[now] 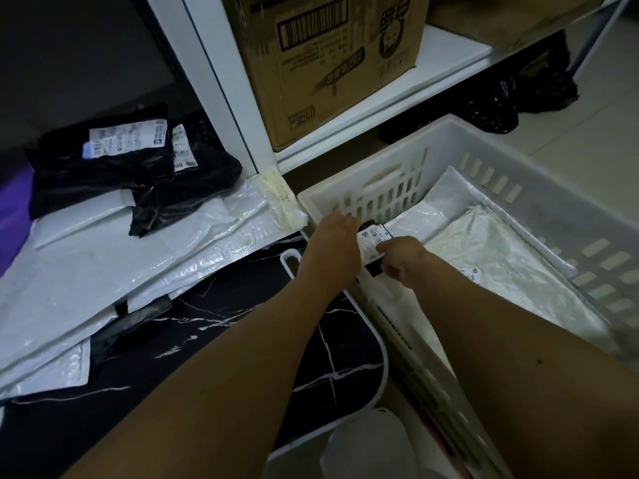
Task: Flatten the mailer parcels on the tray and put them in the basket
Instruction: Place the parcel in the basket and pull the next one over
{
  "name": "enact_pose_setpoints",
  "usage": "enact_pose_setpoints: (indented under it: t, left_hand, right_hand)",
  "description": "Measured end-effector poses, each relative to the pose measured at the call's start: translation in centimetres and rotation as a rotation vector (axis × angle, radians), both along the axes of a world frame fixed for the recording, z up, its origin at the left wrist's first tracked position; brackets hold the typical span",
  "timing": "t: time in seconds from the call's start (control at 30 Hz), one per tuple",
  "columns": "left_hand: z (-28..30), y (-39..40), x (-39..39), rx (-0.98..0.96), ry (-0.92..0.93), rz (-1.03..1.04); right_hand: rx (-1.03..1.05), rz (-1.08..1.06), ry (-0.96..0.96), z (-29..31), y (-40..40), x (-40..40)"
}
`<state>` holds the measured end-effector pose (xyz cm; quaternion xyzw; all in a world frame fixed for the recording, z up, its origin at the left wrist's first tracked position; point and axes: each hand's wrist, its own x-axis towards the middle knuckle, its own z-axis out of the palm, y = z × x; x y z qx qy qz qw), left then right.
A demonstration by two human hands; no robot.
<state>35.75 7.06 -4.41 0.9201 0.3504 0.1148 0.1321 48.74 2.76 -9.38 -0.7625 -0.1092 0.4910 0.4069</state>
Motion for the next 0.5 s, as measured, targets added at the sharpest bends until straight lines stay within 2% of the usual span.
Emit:
enact_pose_setpoints:
  t: [0.13, 0.3, 0.5]
  left_hand:
    - [1.6, -1.2, -0.9, -0.071, 0.009, 0.03]
    - [5.1, -3.0, -2.8, -0.158, -0.028, 0.068]
    - [9.0, -4.5, -6.1, -0.154, -0.036, 0.077]
  right_hand:
    - [0.07, -0.077, -0.024, 2.2, -0.6, 0.9]
    - [0.178, -0.183, 0.058, 6.6, -1.1, -0.6]
    - [0.196, -0.062, 0.042, 11.6, -1.4, -3.9]
